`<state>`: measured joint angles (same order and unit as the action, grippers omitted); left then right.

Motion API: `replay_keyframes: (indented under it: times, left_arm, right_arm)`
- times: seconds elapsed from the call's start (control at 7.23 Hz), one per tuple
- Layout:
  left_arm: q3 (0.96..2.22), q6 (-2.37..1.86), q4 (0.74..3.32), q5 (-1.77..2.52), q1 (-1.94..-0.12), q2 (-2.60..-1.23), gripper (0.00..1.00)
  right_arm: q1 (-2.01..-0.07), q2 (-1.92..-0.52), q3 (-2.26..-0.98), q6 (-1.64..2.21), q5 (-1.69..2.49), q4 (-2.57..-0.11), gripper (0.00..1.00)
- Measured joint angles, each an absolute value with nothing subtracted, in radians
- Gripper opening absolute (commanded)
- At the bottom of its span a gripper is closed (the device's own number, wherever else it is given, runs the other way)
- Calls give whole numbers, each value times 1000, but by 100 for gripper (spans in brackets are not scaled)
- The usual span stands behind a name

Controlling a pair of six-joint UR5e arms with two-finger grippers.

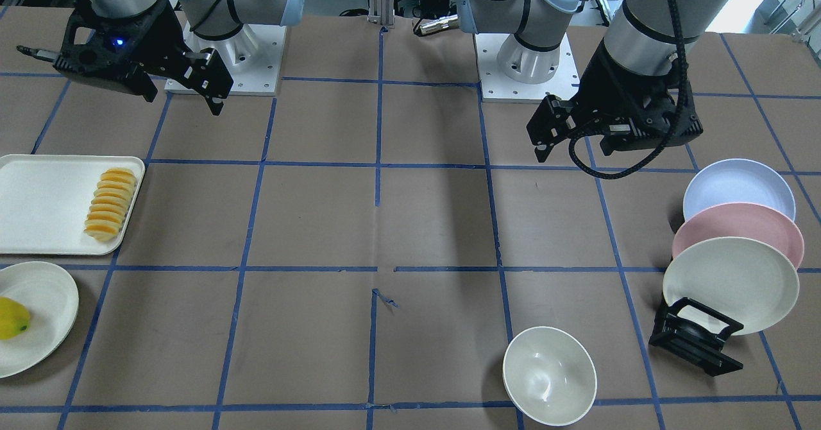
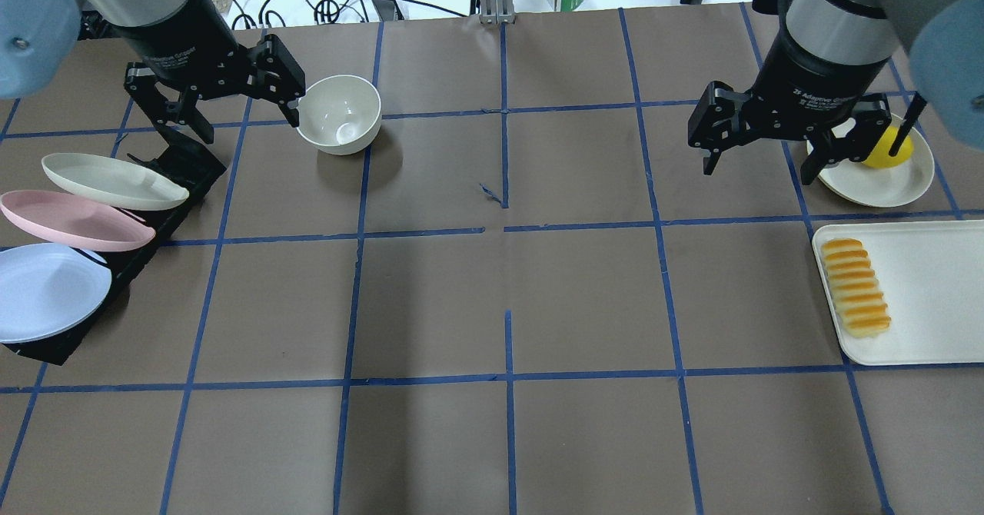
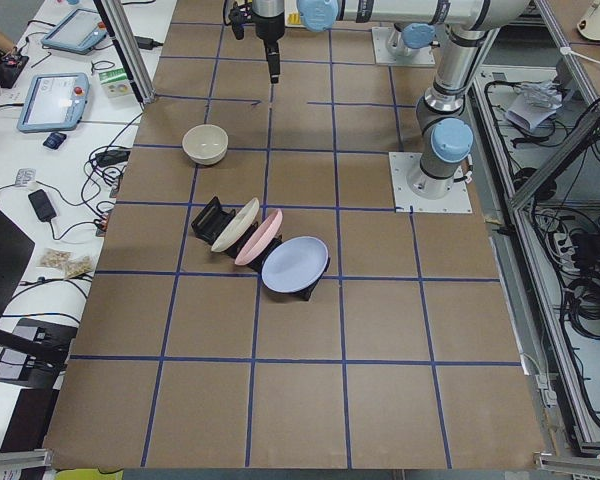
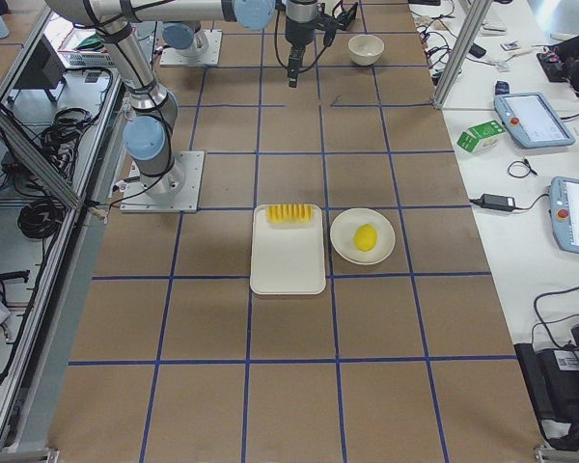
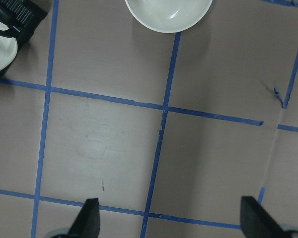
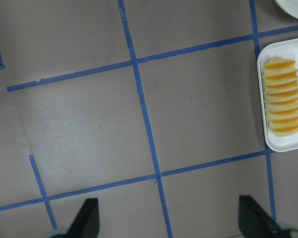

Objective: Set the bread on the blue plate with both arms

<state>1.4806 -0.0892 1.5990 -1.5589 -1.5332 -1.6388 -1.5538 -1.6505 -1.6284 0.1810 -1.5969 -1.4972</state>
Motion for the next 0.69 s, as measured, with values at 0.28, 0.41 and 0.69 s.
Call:
replay_keyframes:
  times: [0.28,0.41,0.69]
  left_arm:
    - [1477,-33,1604,-1556,-1537,-1632,100]
    - [1476,-15,1605,-1556,-1537,-1628,100]
    - [1485,46,1607,-1596,-1502,-1607,100]
  right_arm:
    - [-1554,-1650,-1629,181,-1597,-1497,100]
    - [-1553,-1650,-1629,183,-1599,-1498,100]
    - [-1550,-1649,-1629,190,-1602,-1502,100]
